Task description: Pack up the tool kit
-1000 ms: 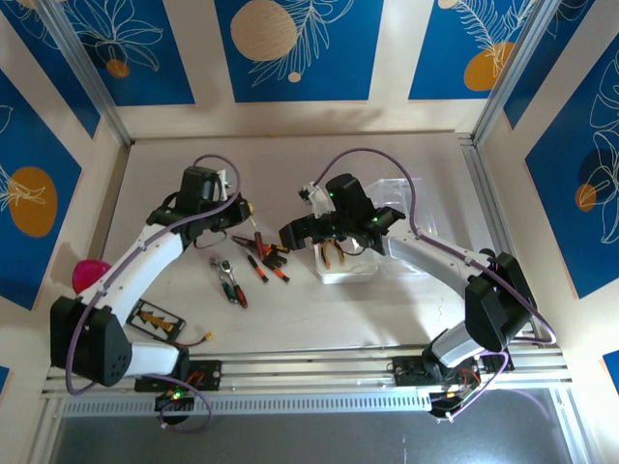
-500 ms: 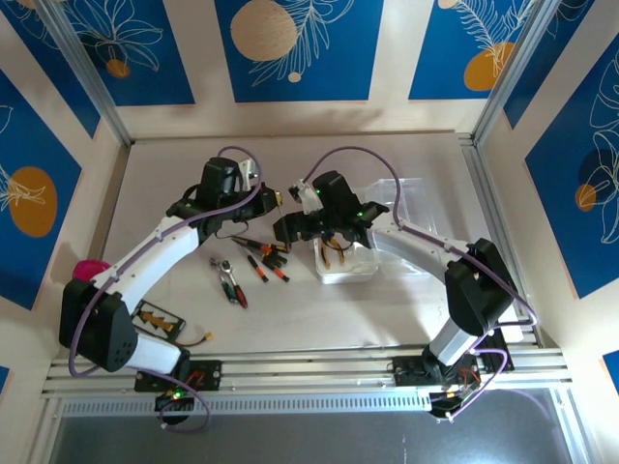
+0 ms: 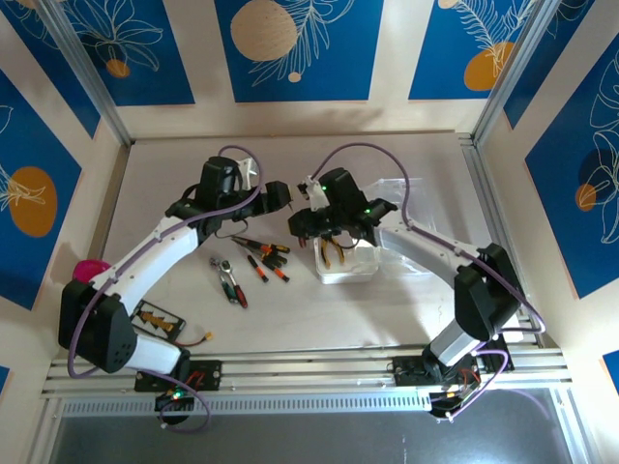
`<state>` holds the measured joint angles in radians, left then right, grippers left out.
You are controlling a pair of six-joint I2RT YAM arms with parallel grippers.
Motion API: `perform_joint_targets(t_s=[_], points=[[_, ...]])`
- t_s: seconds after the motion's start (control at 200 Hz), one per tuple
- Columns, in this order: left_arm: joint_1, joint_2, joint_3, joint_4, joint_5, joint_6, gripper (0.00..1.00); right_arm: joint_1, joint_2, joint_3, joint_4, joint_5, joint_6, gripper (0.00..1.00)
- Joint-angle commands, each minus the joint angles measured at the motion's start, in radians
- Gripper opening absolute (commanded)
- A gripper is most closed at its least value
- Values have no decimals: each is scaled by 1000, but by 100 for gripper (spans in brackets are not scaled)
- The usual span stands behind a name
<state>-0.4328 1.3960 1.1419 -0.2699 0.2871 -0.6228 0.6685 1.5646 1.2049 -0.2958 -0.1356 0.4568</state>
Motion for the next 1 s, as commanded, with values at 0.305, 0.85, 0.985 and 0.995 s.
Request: perform_joint_targets(t_s=[0.305, 0.85, 0.985, 0.995], points=[[141, -87, -38, -281, -287, 224, 100, -134, -65, -42, -444, 481, -75, 0], [142, -67, -102, -259, -244, 202, 100, -147, 57, 33, -588, 758, -55, 12], [143, -68, -105, -264, -244, 202, 100, -139, 57, 38, -571, 747, -53, 34], [143, -68, -107, -265, -244, 201, 100, -139, 58, 39, -570, 746, -52, 35]])
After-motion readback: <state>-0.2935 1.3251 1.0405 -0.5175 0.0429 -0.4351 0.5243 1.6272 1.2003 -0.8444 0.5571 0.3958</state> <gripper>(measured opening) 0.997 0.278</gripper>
